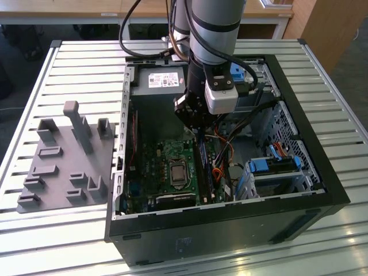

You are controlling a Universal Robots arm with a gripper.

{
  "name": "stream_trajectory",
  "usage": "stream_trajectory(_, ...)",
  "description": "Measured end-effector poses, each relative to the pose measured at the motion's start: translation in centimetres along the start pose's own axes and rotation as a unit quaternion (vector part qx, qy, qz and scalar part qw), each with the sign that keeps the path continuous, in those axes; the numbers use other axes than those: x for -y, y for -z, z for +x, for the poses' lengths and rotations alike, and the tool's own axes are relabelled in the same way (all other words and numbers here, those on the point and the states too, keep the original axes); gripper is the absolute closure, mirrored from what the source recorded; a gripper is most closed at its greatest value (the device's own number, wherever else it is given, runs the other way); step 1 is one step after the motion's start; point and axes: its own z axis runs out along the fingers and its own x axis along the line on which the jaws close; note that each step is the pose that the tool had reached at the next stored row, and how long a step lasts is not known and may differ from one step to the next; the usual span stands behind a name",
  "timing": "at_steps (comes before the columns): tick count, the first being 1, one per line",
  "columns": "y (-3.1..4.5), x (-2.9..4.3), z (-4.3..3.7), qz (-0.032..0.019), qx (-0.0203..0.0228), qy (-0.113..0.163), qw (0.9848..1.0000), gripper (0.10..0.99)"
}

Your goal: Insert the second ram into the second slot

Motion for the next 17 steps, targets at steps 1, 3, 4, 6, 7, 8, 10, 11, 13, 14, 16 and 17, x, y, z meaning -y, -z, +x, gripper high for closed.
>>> stream_trajectory(1, -0.02, 0.00, 0.00, 0.0000, 0.0000, 0.000, 1.0000, 0.949)
stream_trajectory(3, -0.06, 0.00, 0.00, 0.0000, 0.0000, 0.000, 1.0000, 0.949)
stream_trajectory(4, -0.07, 0.00, 0.00, 0.0000, 0.0000, 0.000, 1.0000, 0.949)
stream_trajectory(6, -0.11, 0.00, 0.00, 0.0001, 0.0000, 0.000, 1.0000, 0.949)
stream_trajectory(7, -0.13, 0.01, 0.00, 0.0000, 0.0000, 0.000, 1.0000, 0.949)
stream_trajectory(8, -0.15, 0.01, 0.00, 0.0000, 0.0000, 0.000, 1.0000, 0.949)
stream_trajectory(10, -0.18, 0.01, 0.00, 0.0000, 0.0000, 0.000, 1.0000, 0.949)
stream_trajectory(11, -0.21, 0.01, 0.00, 0.0000, 0.0000, 0.000, 1.0000, 0.949)
stream_trajectory(13, -0.55, 0.01, 0.00, 0.0000, 0.0000, 0.000, 1.0000, 0.949)
stream_trajectory(14, -0.88, 0.02, 0.00, 0.0000, 0.0000, 0.000, 1.0000, 0.949)
stream_trajectory(16, -0.92, 0.02, 0.00, 0.0000, 0.0000, 0.000, 1.0000, 0.949)
stream_trajectory(17, -0.94, 0.02, 0.00, 0.0001, 0.0000, 0.000, 1.0000, 0.949)
